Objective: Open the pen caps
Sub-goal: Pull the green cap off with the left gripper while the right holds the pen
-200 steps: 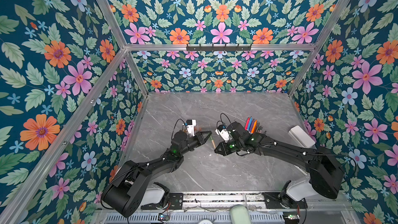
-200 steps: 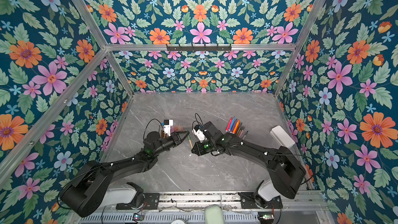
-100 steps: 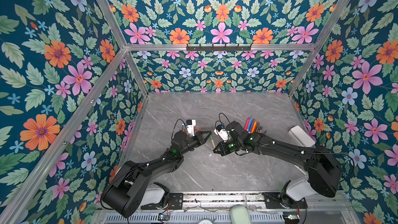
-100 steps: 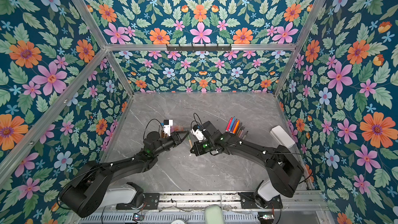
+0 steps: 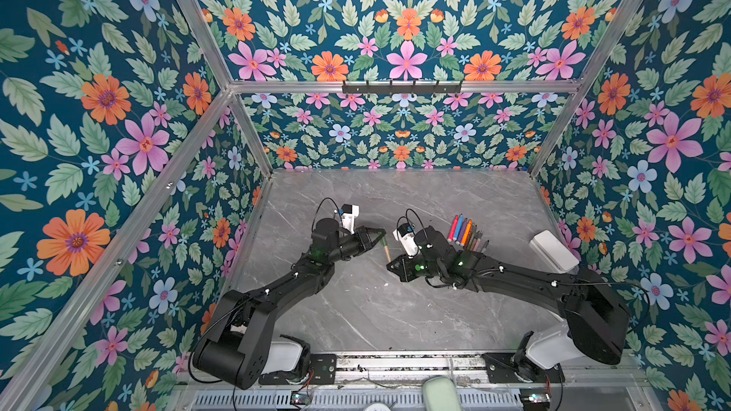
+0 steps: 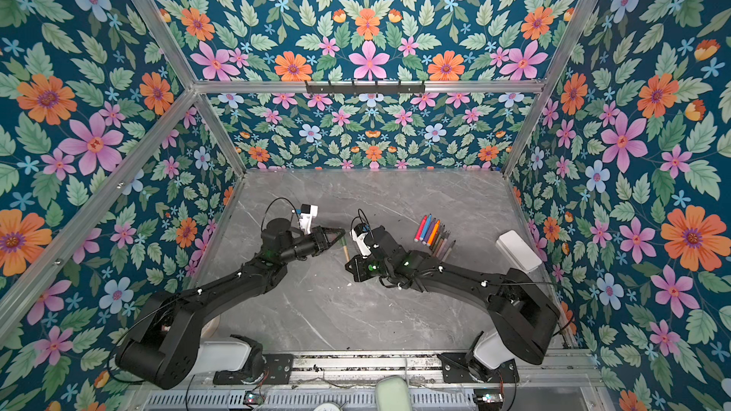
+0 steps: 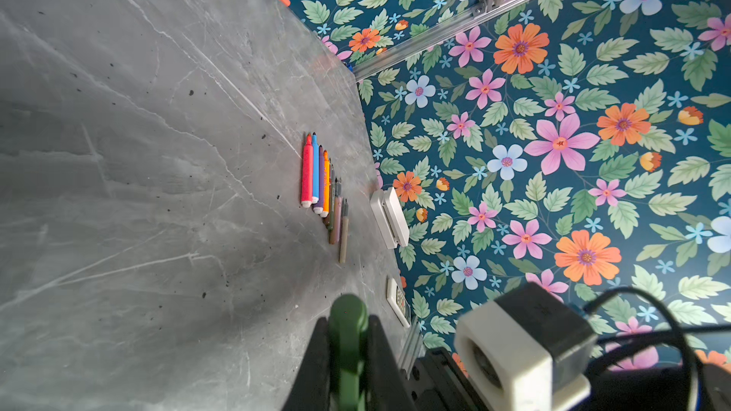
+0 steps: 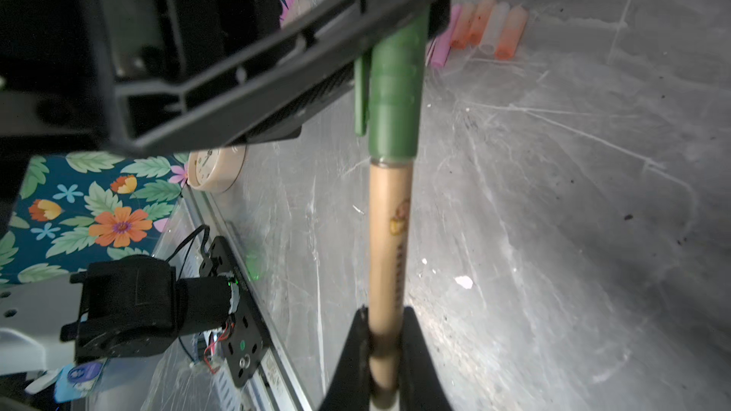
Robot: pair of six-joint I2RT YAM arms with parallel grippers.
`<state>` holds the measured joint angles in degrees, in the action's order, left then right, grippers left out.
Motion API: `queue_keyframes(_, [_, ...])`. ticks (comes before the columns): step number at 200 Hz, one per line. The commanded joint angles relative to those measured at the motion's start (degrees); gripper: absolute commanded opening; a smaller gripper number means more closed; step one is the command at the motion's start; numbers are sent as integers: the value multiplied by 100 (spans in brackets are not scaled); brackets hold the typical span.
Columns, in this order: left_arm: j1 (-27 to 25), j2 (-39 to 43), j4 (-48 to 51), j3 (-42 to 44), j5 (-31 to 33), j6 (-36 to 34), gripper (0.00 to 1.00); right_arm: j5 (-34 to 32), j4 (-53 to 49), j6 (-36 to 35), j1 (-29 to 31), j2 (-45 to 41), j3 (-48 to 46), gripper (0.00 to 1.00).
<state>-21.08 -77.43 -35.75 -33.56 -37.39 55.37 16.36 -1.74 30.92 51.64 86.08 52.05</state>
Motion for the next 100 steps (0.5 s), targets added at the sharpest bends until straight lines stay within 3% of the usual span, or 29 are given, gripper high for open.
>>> queue_keyframes(1, [431,-128,-866,-231,553,-1,2,433,-719,69,209,49,-183,0])
queue_keyframes(52, [712,-226,-777,-436,508,-46,2,337,-670,95,263,-42,-310,0])
queue_keyframes(73, [901,44,375,-467,829,-636,2,167,-826,46,261,-158,-312,0])
queue_keyframes(100, [1267,430,2305,-422,1962,-1854,3,-16,-894,4,259,-267,-403,0])
